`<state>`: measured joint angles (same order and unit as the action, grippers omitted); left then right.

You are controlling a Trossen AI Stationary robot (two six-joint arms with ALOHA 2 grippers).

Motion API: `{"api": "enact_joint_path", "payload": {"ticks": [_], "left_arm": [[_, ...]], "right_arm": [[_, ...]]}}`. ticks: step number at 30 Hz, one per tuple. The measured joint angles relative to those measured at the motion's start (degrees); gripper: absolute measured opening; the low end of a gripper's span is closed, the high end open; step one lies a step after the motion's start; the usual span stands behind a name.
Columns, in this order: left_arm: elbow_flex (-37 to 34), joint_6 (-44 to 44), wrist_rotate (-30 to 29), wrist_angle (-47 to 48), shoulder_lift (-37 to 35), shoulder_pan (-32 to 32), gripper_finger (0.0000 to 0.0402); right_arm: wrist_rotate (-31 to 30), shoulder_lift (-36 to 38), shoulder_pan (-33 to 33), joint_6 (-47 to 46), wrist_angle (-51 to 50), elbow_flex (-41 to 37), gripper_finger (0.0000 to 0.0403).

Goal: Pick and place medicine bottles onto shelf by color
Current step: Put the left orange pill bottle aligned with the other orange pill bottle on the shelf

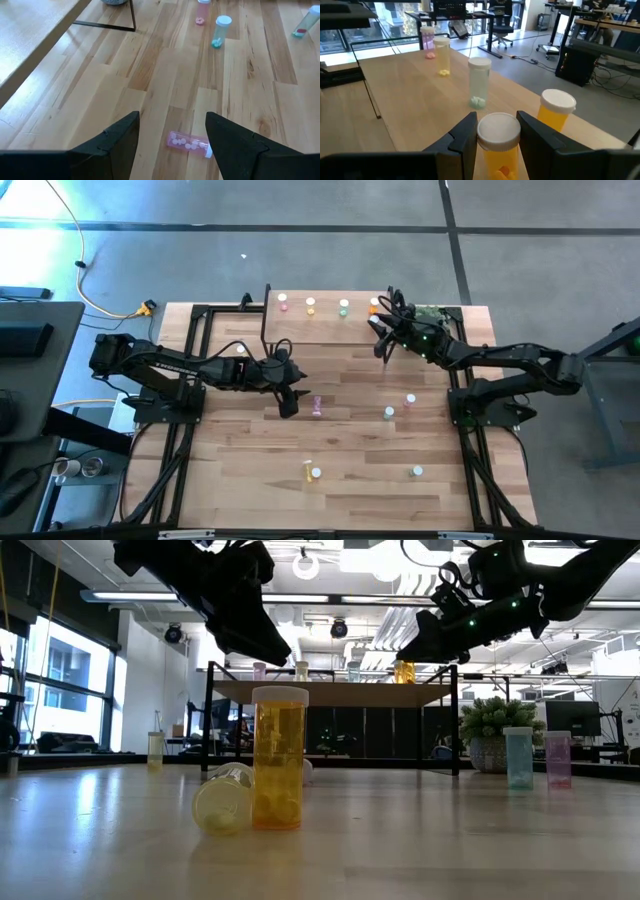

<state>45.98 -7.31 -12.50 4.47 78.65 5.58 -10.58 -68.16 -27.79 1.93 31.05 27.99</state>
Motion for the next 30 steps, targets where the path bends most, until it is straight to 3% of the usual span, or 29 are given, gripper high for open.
{"api": "enact_joint_path", "payload": {"ticks": [13, 22, 30], "left_arm": [[0.0, 0.0, -0.01, 0.0, 0.0, 0.02, 0.0216], [0.0, 0.0, -0.03, 0.0, 0.0, 0.0, 0.0216], [0.0, 0.0, -0.05, 0.0, 0.0, 0.01, 0.0216]], "right_arm": [[-0.05, 0.0, 0.02, 0.0, -0.24, 0.02, 0.0116], [-0.05, -0.04, 0.02, -0.52, -0.63, 0.02, 0.0155], [-0.05, -0.04, 0.02, -0.48, -0.42, 0.02, 0.0156]]}}
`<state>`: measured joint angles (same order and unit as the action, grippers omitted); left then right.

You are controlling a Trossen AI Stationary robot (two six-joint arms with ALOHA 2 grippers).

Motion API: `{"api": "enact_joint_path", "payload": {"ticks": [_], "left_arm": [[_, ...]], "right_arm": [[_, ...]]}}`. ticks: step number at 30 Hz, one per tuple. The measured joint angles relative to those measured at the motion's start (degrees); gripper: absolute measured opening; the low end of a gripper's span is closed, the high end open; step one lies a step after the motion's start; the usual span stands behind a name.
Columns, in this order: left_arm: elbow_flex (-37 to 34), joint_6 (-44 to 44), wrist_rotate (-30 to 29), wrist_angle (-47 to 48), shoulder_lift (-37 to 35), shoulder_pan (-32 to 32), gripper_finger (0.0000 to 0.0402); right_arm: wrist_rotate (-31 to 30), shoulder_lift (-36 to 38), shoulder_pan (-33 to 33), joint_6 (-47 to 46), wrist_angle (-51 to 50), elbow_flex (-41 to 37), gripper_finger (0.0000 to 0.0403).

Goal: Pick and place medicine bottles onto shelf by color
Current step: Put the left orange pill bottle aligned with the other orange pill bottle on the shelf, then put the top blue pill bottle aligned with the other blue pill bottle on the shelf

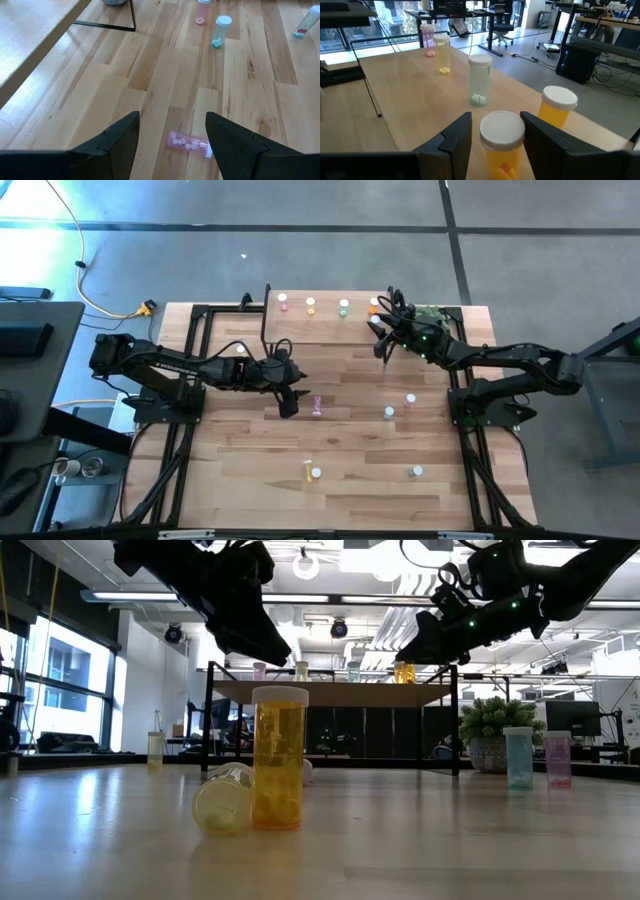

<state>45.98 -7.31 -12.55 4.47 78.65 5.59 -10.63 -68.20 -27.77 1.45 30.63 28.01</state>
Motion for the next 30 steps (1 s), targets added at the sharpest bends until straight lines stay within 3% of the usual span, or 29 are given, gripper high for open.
{"api": "enact_joint_path", "payload": {"ticks": [18, 30], "left_arm": [[0.0, 0.0, -0.01, 0.0, 0.0, 0.02, 0.0216], [0.0, 0.0, -0.01, 0.21, 0.0, 0.01, 0.0216]], "right_arm": [[0.0, 0.19, 0.0, 1.47, 3.83, 0.0, 0.0156], [0.02, 7.18, 0.47, 1.55, -0.5, 0.0, 0.0156]]}}
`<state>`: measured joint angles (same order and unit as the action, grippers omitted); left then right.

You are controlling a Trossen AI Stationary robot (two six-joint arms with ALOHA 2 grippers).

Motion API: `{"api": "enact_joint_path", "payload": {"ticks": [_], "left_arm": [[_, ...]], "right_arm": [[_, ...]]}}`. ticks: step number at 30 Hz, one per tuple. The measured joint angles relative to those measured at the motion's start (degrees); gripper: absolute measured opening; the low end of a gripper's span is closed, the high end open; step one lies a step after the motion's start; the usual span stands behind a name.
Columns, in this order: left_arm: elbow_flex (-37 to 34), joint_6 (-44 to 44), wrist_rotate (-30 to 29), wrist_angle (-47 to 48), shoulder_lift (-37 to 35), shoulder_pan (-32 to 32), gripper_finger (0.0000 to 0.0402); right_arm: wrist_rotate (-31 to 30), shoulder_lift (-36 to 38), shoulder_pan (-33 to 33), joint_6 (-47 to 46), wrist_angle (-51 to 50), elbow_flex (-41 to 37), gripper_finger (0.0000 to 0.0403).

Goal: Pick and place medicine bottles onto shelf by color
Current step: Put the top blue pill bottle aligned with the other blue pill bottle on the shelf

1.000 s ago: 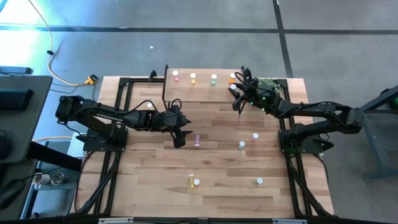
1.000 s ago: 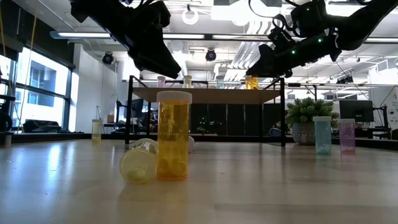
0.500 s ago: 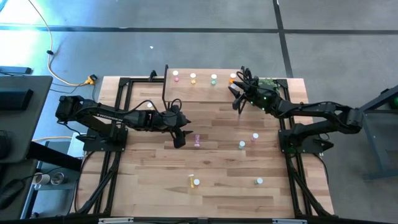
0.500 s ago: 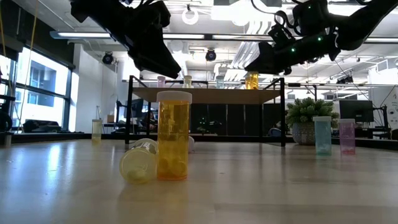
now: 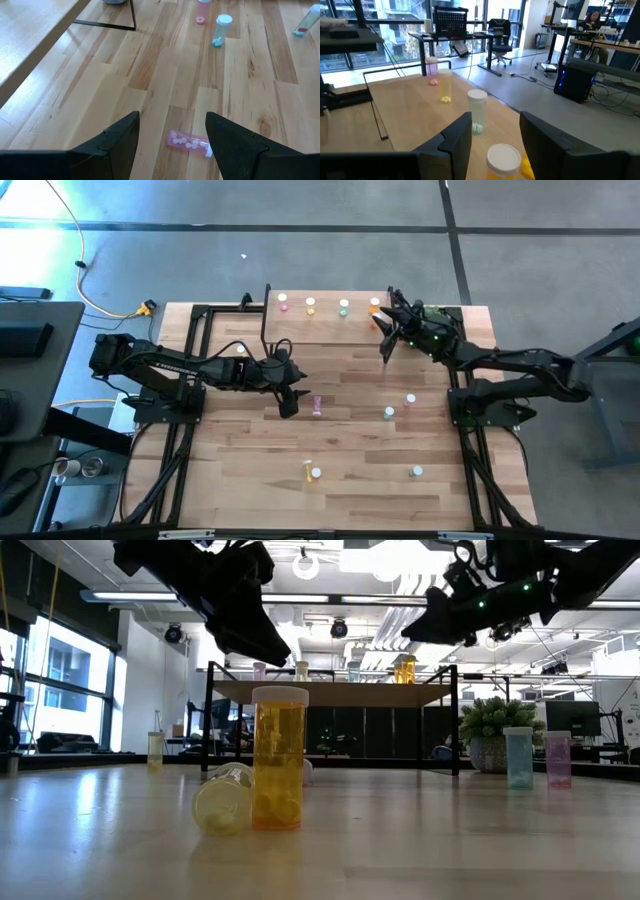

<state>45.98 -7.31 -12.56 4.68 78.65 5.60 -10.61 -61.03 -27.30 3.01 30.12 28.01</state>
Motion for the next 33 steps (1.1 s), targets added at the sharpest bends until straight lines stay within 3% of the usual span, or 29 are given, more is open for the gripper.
{"api": "enact_joint_path", "payload": {"ticks": [6, 19, 28, 33], "left_arm": [[0.0, 0.0, 0.0, 0.2, 0.0, 0.01, 0.0216], [0.0, -0.2, 0.13, 1.98, 0.0, -0.05, 0.0216], [0.0, -0.02, 0.26, 1.98, 0.0, -0.05, 0.0216], [0.0, -0.04, 0.26, 1.96, 0.0, -0.05, 0.0216]], "right_arm": [[0.02, 5.82, 2.79, -0.54, -5.5, 0.0, 0.0156], [0.07, 16.2, 13.87, -10.91, -26.52, 0.0, 0.0156], [0.32, 17.96, 22.32, -23.11, -41.58, 0.0, 0.0156], [3.75, 17.96, 27.99, -28.29, -45.95, 0.0, 0.0156]]}}
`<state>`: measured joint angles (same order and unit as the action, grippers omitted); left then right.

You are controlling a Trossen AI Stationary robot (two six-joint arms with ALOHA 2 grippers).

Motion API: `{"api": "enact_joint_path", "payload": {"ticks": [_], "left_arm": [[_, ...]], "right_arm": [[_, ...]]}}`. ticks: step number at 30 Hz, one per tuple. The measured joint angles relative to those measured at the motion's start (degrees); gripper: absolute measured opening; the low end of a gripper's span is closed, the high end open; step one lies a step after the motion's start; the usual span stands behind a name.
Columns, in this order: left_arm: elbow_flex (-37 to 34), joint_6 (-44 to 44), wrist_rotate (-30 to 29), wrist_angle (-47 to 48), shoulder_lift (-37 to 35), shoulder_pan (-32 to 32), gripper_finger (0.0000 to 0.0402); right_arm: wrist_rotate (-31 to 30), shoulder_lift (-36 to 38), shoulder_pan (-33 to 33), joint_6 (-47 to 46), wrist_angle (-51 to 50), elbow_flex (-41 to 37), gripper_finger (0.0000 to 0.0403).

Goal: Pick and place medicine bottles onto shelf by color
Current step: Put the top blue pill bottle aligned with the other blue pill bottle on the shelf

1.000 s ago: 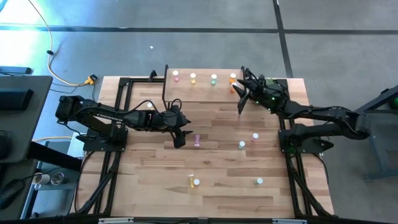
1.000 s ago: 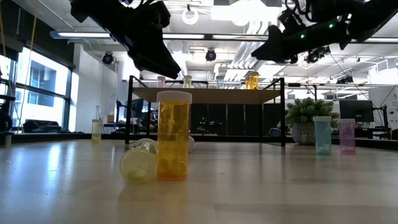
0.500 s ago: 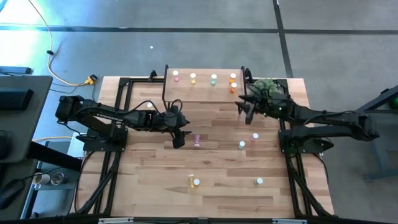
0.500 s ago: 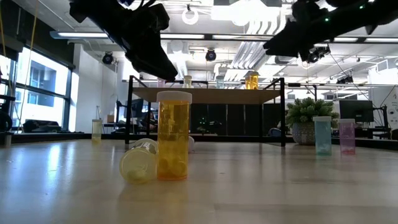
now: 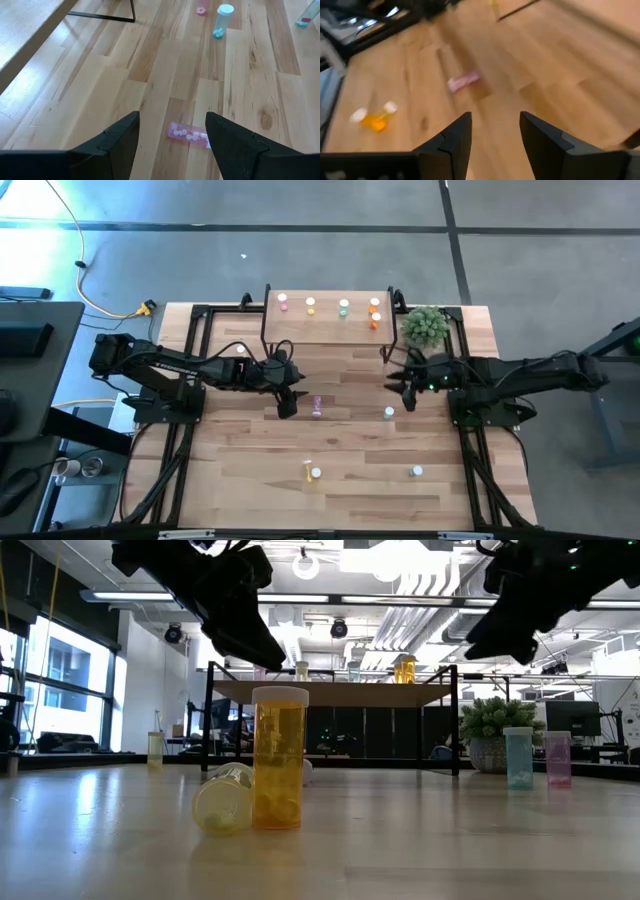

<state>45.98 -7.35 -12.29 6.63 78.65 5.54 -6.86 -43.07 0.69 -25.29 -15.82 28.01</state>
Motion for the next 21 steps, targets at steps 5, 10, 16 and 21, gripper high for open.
{"api": "enact_joint_path", "payload": {"ticks": [5, 10, 16, 21], "left_arm": [[0.0, -0.77, -0.01, 0.0, 0.01, -0.01, 0.0216], [0.0, -2.1, -0.02, -0.02, 0.0, 0.0, 0.0216], [0.0, -2.91, -0.03, -0.02, 0.0, -0.02, 0.0216], [0.0, -2.97, -0.02, -0.02, 0.0, -0.01, 0.0216]], "right_arm": [[0.41, 0.0, 6.24, -3.57, -2.92, 0.0, 0.0156], [-3.1, 0.0, 13.18, -7.42, -6.41, 0.0, 0.0156], [-12.71, -0.04, 22.19, -14.7, -10.72, 0.0, 0.0156], [-19.67, -1.91, 29.07, -22.55, -13.33, 0.0, 0.0156]]}}
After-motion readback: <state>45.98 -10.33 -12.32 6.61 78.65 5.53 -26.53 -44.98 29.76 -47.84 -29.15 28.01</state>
